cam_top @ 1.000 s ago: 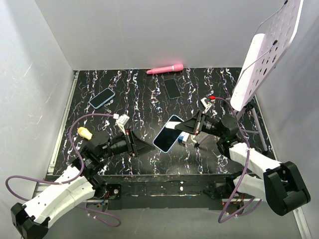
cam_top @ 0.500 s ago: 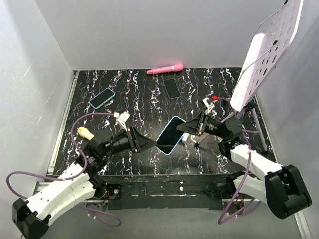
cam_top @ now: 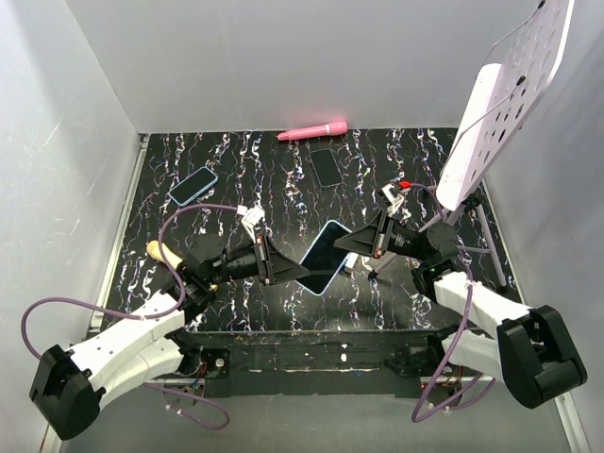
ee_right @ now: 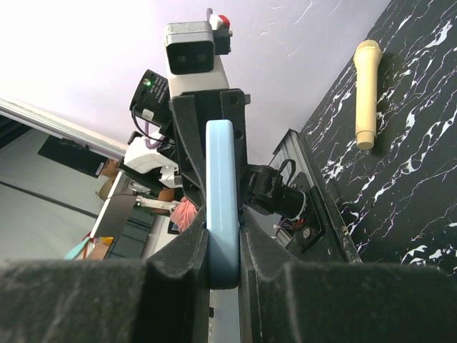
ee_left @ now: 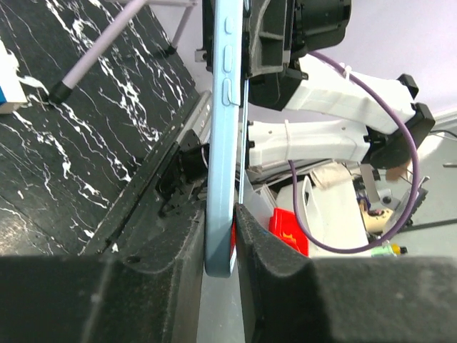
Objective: Take the phone out of the phone case
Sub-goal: Remove the phone case from the phone.
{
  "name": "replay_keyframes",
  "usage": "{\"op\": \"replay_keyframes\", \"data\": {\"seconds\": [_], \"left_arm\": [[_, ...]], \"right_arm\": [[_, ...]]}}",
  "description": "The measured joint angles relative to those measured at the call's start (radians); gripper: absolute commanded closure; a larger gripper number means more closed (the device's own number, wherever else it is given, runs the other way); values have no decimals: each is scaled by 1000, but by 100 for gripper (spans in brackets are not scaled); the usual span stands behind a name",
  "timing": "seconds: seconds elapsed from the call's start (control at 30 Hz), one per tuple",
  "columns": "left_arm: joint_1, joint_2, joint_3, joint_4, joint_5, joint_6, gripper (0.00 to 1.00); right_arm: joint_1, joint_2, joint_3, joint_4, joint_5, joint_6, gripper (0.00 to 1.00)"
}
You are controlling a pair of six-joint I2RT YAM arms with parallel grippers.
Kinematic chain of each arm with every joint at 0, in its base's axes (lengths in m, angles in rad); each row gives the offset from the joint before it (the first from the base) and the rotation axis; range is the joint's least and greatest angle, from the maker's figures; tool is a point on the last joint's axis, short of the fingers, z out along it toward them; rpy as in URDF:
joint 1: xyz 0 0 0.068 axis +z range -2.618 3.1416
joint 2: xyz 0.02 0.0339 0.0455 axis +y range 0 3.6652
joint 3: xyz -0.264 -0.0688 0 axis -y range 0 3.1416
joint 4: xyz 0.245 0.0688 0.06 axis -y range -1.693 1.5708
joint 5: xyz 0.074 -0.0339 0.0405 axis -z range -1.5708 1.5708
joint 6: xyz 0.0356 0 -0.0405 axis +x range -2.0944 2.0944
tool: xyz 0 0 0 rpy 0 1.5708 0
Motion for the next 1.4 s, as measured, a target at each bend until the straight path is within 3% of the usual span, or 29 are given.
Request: {"op": "replay_keyframes", "data": {"seconds": [0.03, 0.17, 0.37, 0.47, 0.77, 0.97, 1.03, 1.07, 1.13, 1.17, 1.23, 1.27, 1.33, 1.4], "left_arm": [[0, 9, 2, 4, 16, 1, 100], [4, 45, 36, -16, 60, 16, 100], [8, 42, 52, -44, 49, 34, 100], [7, 36, 52, -45, 40, 34, 100], [3, 35, 48, -36, 14, 3, 100], [3, 35, 32, -5, 7, -23, 100], [3, 36, 30, 7, 7, -34, 100], [3, 36, 29, 12, 7, -40, 100], [3, 37, 29, 20, 10, -51, 100], [4, 38, 29, 24, 14, -56, 93], [7, 39, 31, 18, 13, -54, 62], [7, 38, 34, 1, 11, -48, 53], [7, 30, 41, -39, 3, -32, 42], [8, 4, 40, -75, 1, -25, 43]], "right_arm": [[0, 2, 0, 5, 0, 1, 99], [-6, 22, 0, 37, -14, 14, 97], [-4, 43, 0, 82, -13, 26, 71], [7, 45, 0, 83, 1, 36, 64], [63, 70, 2, 90, 14, 36, 62], [82, 80, 5, 90, 25, 36, 66], [90, 80, 5, 91, 34, 33, 80], [95, 80, 5, 91, 38, 29, 97], [103, 80, 6, 92, 46, 27, 99], [104, 80, 8, 90, 50, 25, 99], [106, 76, 10, 80, 58, 22, 99], [107, 72, 10, 67, 62, 18, 99], [109, 55, 10, 12, 81, 0, 99], [111, 36, 10, -53, 95, -21, 99]]}}
